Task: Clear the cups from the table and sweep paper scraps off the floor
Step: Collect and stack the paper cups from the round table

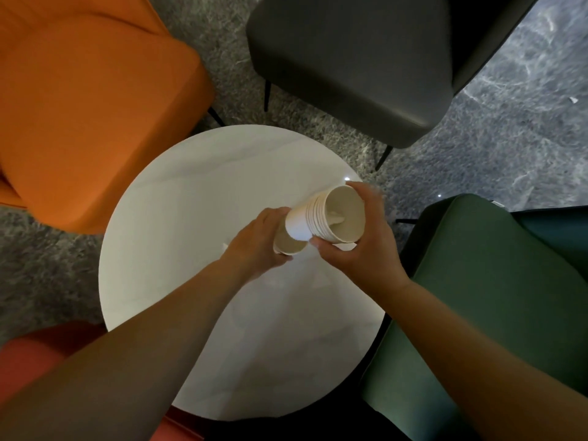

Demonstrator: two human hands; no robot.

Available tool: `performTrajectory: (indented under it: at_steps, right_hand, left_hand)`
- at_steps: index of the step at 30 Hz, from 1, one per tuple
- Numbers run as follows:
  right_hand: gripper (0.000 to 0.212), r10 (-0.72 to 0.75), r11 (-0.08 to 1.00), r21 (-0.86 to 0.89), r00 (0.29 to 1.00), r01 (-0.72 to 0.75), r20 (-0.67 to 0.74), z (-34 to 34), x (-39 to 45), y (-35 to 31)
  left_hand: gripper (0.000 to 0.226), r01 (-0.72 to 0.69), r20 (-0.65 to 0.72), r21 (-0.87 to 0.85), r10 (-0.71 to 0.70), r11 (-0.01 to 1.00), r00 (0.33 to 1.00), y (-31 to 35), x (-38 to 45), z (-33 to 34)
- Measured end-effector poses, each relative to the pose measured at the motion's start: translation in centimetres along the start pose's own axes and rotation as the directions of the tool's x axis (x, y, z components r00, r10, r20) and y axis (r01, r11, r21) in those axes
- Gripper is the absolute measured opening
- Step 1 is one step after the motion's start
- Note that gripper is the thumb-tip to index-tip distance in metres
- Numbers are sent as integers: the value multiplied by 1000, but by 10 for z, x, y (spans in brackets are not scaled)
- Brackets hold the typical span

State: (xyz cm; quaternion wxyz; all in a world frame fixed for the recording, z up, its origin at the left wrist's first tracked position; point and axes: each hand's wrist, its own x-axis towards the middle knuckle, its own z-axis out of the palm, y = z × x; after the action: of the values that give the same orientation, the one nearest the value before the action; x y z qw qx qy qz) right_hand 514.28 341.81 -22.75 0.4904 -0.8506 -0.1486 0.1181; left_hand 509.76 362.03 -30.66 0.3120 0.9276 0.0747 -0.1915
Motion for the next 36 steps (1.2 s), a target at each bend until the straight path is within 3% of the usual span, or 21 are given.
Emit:
performTrajectory:
  at_steps: [7, 14, 18, 25, 30, 36]
  right_hand:
    - [89, 6, 988, -153, 990, 16, 141, 39, 2, 13]
    - [90, 43, 984, -181, 972, 0, 231, 59, -4, 28]
    - [91, 26, 981, -194, 976, 17, 215, 65, -8, 27]
    - [91, 8, 980, -198, 983, 28, 181, 66, -14, 30]
    - [91, 8, 984, -176, 986, 21, 164, 68, -13, 31]
    - [89, 10, 985, -171, 988, 17, 154, 69, -14, 32]
  left_hand:
    - [100, 54, -21, -177, -58, 983, 998, -17, -27, 0]
    - [75, 202, -236, -208, -249, 957, 939, -67, -67, -11]
    - [62, 345, -249, -275, -413, 897, 876, -88, -74, -4]
    - [49, 305, -189, -197, -341, 932, 921, -89, -55, 11]
    - [21, 312, -218, -202, -353, 929, 910, -87, -42, 16]
    - [20, 347, -216, -232, -396, 909, 892, -95, -44, 11]
